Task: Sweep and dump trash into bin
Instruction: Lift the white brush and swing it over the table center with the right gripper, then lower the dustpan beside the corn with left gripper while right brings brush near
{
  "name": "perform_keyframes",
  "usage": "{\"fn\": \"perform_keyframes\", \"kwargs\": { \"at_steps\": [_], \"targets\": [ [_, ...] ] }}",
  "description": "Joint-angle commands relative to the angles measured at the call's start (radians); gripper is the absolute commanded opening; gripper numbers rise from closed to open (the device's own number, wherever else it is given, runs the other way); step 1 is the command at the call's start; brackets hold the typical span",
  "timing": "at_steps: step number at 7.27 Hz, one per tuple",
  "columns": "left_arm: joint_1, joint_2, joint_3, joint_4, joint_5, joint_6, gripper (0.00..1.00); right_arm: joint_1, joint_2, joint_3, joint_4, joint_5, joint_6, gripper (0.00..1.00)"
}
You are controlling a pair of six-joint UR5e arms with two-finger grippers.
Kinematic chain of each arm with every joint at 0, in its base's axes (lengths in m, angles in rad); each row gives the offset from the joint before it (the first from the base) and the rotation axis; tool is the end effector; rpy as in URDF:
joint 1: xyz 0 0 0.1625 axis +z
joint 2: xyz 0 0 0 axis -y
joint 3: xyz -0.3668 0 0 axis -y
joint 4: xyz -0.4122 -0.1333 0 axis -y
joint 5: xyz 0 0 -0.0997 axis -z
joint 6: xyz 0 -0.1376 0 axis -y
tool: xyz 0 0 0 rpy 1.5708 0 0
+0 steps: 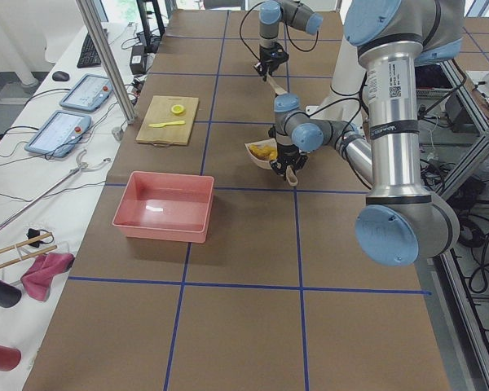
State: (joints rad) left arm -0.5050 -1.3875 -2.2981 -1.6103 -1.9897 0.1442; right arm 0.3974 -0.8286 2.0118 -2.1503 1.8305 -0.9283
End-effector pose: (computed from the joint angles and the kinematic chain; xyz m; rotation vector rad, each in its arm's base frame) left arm 0.3462 -0.2797 0.3598 0.3590 0.6666 1.2784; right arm -0.4796 -0.3076 0.1041 0.6901 -0.3948 -2.0911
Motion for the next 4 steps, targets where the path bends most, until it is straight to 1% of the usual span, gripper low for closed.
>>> {"fn": "perform_keyframes", "kwargs": {
  "at_steps": [1, 2, 3, 4],
  "targets": [
    [0.022, 0.051, -0.023, -0.026, -0.001, -0.006, 0.00, -0.127, 0.006, -0.002, -0.010, -0.069, -0.026, 0.00],
    [0.032, 0.061, -0.032, -0.025, -0.003, -0.006, 0.00, -0.175, 0.008, -0.005, -0.010, -0.088, -0.026, 0.00],
    [0.046, 0.071, -0.032, -0.023, -0.003, -0.006, 0.00, -0.186, 0.011, -0.015, -0.008, -0.095, -0.049, 0.00],
    [0.060, 0.076, -0.032, -0.023, -0.001, -0.006, 0.00, -0.186, 0.041, -0.050, -0.010, -0.097, -0.070, 0.00]
  ]
}}
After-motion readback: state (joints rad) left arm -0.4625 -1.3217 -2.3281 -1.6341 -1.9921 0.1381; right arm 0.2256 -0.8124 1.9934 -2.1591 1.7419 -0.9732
